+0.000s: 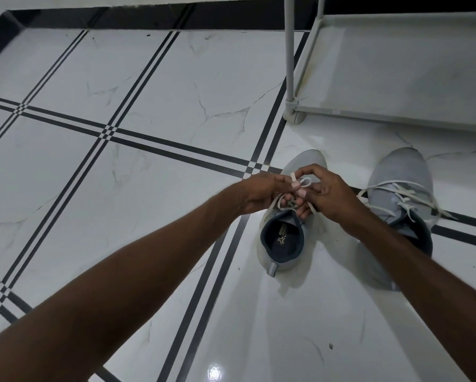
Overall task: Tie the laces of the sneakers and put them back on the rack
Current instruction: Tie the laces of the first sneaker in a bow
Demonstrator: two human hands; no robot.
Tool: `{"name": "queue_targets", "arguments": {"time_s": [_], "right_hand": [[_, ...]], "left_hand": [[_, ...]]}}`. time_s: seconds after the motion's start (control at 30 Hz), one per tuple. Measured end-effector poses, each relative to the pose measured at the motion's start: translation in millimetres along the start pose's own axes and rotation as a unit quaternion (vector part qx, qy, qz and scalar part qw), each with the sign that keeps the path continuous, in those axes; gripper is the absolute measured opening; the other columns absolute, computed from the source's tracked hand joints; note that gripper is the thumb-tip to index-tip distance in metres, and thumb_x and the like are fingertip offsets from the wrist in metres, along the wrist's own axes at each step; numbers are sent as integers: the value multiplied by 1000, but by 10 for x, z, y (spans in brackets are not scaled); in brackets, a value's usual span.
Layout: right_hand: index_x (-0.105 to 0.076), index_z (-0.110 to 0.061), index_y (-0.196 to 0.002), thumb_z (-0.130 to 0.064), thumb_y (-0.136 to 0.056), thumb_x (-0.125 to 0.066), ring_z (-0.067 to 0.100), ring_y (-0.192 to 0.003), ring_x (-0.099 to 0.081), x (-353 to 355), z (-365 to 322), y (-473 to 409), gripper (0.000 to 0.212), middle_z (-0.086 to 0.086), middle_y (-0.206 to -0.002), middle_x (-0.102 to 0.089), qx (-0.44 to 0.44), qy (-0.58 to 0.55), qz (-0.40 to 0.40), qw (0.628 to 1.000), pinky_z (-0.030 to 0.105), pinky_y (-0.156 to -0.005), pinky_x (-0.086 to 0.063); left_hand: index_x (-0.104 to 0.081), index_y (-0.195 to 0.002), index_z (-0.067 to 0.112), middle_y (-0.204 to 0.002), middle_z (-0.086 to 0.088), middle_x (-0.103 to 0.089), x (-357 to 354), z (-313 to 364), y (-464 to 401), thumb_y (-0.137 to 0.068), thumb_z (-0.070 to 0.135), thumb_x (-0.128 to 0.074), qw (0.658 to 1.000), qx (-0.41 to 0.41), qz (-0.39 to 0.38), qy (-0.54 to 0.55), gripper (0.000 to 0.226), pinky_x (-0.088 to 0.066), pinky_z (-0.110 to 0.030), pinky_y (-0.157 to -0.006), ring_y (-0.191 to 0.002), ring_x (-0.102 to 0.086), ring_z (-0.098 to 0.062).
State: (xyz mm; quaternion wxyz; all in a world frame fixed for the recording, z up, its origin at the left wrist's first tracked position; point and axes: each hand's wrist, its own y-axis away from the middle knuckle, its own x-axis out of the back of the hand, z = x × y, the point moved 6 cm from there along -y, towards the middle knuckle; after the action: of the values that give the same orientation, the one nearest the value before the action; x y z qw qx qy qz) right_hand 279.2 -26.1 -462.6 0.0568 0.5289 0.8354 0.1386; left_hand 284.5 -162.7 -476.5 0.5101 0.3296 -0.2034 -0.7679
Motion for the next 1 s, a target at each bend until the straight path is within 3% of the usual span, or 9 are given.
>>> {"name": "queue_targets", "arguments": {"time_s": [0.13, 0.23, 0.43, 0.53, 0.6, 0.7, 0.8, 0.9, 1.0], "right_hand": [[-53, -9, -102, -7, -93, -61, 13, -39, -46, -20, 212, -35, 12, 10, -66, -61, -91, -131, 51, 986, 24, -44, -41], [-55, -10, -93, -8, -96, -55, 7, -35, -30, -59, 278, -59, 3, 10, -66, -54, -135, -183, 2, 974, 19, -41, -29], [-53, -8, -106, -5, -99, -47, 6, -36, -27, -63, 222, -116, 10, 7, -65, -51, -144, -191, -23, 971, 23, -44, -24], [-55, -8, -92, -1, -96, -49, 7, -35, -27, -34, 248, -135, 10, 9, -62, -50, -156, -141, -17, 978, 21, -41, -23], [-56, -8, -88, -2, -96, -49, 7, -34, -27, -52, 267, -134, 12, 8, -60, -51, -173, -120, -25, 977, 20, -40, -22], [-57, -2, -93, 3, -95, -43, 5, -31, -25, -87, 292, -125, 15, 9, -60, -51, -206, -127, -50, 969, 17, -36, -20], [-58, 0, -101, 5, -95, -38, 5, -32, -23, -83, 254, -106, 21, 13, -66, -57, -224, -127, -90, 962, 17, -34, -20], [-62, -4, -112, 8, -94, -37, 5, -35, -21, -48, 218, -78, 33, 7, -62, -66, -222, -129, -114, 960, 16, -34, -21], [-68, -4, -108, 3, -93, -50, 7, -38, -26, 31, 206, -64, 24, -6, -45, -52, -191, -79, -65, 976, 18, -35, -24]], "left_hand": [[-63, -95, 7, -76, -6, -58, 7, 26, -37, -100, 11, -52, 998, -28, 48, -3, 14, -46, -15, -51, -54, -52, -6], [-64, -92, 12, -69, -3, -58, 18, 43, 13, -103, 17, -48, 999, -24, 38, -15, 20, -49, -18, -53, -51, -53, -7], [-68, -95, 10, -74, -6, -62, 53, 89, 79, -101, 16, -51, 1000, -16, 7, -22, 19, -52, -23, -61, -61, -56, -14], [-65, -96, -8, -84, -20, -68, 92, 169, 134, -91, 9, -67, 989, -40, 13, -141, 19, -57, -28, -69, -68, -63, -21], [-67, -90, -9, -86, -24, -72, 113, 273, 152, -80, 3, -74, 951, -85, 56, -292, 17, -59, -31, -72, -72, -68, -23], [-71, -74, 9, -70, -5, -72, -13, 438, 179, -71, 6, -73, 819, -198, 130, -523, 5, -47, -24, -59, -61, -63, -13], [-66, -69, 12, -63, 0, -67, -156, 416, 243, -69, 15, -67, 732, -299, 193, -581, 4, -45, -30, -52, -57, -59, -19], [-62, -68, 11, -61, 0, -63, -191, 361, 284, -72, 16, -68, 718, -333, 246, -560, 9, -48, -38, -51, -56, -57, -20], [-65, -69, 9, -71, -2, -67, -124, 278, 290, -72, 21, -71, 778, -309, 272, -474, 13, -50, -41, -60, -65, -61, -19]]}}
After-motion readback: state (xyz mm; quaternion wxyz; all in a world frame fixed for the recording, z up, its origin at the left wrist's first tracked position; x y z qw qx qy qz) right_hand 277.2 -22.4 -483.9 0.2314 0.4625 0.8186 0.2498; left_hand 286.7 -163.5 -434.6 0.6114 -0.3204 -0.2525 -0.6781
